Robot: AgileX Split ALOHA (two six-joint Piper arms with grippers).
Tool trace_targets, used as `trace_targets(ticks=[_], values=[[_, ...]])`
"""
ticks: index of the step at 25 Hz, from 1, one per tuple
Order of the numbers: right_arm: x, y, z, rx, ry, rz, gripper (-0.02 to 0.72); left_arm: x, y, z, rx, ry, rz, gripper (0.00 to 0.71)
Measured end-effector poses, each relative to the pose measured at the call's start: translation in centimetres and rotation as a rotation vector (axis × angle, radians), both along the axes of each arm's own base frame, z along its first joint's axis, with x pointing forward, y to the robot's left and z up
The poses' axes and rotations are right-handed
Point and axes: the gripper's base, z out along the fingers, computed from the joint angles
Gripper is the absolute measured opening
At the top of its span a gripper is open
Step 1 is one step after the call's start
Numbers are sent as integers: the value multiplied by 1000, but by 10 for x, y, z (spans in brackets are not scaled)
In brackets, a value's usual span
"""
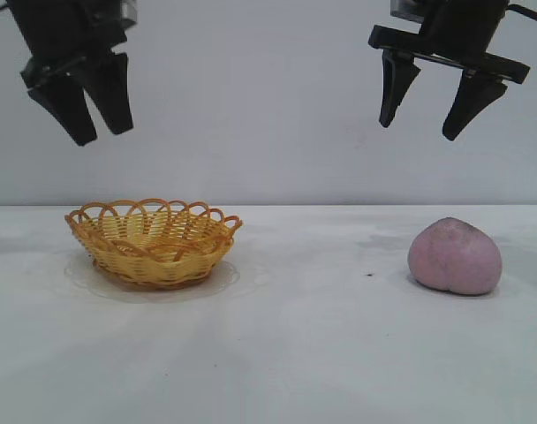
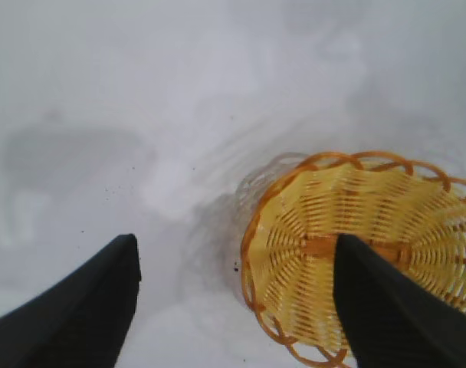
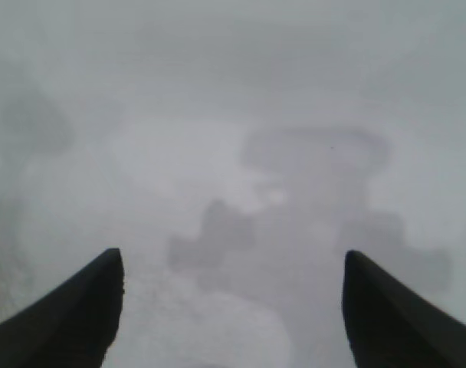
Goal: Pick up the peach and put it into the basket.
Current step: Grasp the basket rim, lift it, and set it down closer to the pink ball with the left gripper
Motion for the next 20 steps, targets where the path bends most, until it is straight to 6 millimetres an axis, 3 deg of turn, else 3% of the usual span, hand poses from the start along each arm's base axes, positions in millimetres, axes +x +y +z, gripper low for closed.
trace_targets(ticks=[7, 20], values=[[0, -1, 0, -8, -2, 2, 508, 13, -29, -26, 100, 11, -119, 466], [0, -2, 0, -23, -5, 7, 508, 18, -28, -73, 167, 95, -140, 466]])
